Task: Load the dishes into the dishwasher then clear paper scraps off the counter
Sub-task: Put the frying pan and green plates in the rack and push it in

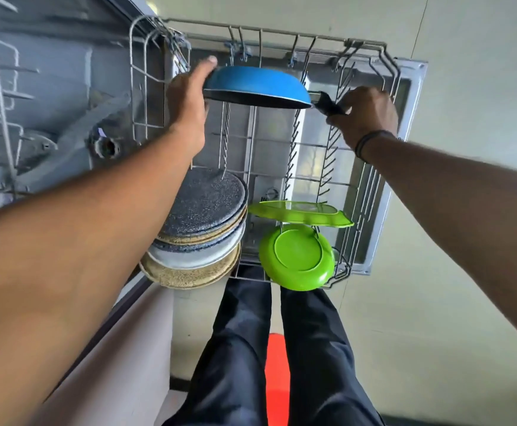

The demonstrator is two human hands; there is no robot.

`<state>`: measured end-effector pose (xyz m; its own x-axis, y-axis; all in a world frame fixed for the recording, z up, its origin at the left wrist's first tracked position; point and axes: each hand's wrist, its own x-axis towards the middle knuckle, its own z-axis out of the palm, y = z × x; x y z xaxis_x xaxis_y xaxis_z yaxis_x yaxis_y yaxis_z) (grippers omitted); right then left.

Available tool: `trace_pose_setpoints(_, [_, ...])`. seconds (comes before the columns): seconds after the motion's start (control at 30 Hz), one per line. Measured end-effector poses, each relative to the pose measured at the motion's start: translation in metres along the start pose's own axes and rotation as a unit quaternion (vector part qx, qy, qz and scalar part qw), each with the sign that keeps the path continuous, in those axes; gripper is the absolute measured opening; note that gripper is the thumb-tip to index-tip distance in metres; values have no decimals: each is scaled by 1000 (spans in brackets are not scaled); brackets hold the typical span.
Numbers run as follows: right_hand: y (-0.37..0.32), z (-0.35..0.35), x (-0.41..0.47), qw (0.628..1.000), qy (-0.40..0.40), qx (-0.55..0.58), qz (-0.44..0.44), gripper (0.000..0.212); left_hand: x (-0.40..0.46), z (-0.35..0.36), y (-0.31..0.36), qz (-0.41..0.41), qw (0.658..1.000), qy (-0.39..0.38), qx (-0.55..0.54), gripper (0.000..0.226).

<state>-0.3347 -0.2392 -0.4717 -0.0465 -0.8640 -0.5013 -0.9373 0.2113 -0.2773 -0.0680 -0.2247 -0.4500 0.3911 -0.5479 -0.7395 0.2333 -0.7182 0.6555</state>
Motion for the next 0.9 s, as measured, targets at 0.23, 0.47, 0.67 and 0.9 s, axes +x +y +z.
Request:
trace_pose_setpoints(0.23, [-9,13,20,1000,-9,1,-6,22,29,-13,-11,-1,1000,13,-20,31])
trace_pose_setpoints(0.47, [0,24,25,999,-30,-19,-16,19,34,-19,-34,-2,1000,2,11,32])
trace_pose_setpoints(0.67, [2,33,25,999,-31,-41,-11,20,39,-11,-49,-23,998,-2,62,39])
trace_pose_setpoints(0.9, [5,38,24,999,-16,-31,-16,20,41,-2,-48,-24,995,60,76,29])
